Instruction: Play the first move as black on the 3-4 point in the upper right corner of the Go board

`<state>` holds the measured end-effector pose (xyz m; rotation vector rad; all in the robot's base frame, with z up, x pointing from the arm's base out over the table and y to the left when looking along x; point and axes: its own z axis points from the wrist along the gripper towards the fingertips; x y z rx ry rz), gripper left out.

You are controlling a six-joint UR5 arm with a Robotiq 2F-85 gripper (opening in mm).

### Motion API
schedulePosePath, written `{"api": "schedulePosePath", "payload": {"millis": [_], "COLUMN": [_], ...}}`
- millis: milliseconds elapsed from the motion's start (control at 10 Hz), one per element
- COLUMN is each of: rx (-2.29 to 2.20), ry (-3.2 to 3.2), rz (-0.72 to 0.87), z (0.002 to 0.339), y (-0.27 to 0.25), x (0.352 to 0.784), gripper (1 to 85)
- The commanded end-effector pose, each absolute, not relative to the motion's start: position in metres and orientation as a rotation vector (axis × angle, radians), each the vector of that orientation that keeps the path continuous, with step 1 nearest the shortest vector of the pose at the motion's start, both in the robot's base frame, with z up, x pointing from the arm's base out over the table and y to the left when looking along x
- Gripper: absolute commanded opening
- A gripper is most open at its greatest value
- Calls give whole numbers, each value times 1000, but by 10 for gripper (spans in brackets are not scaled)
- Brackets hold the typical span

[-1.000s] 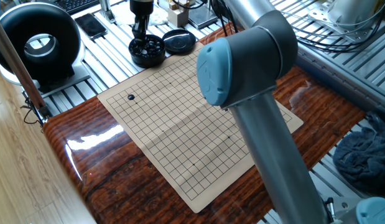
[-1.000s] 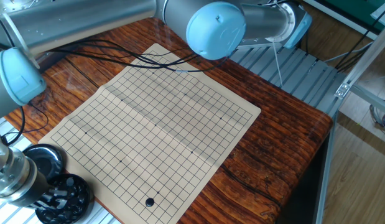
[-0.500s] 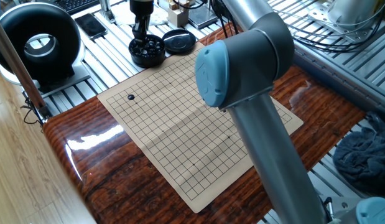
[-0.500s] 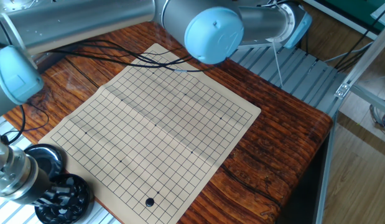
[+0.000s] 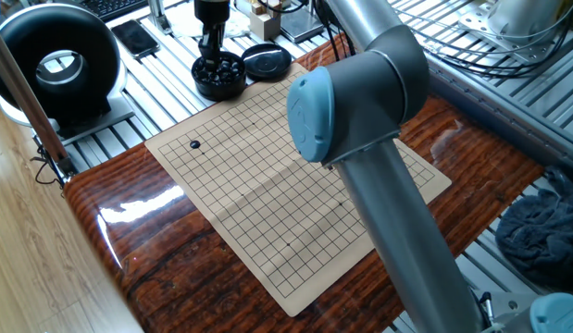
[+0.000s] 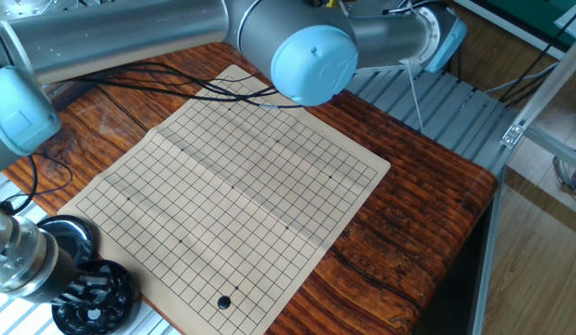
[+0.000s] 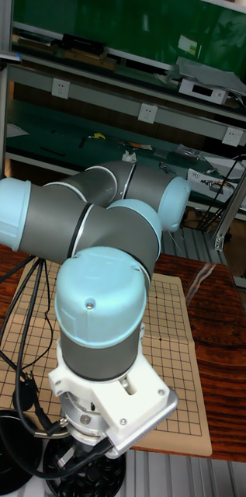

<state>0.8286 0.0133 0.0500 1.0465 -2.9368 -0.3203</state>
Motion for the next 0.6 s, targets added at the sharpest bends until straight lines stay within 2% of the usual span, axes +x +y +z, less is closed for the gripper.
{"api": "schedulePosePath", "payload": {"millis": [0,500], "rx": [1074,1006], "ry": [-2884,-2917], "rz": [-348,-303], "z": [49,51], "y": [13,12], "x": [817,810], "gripper": [190,193]}}
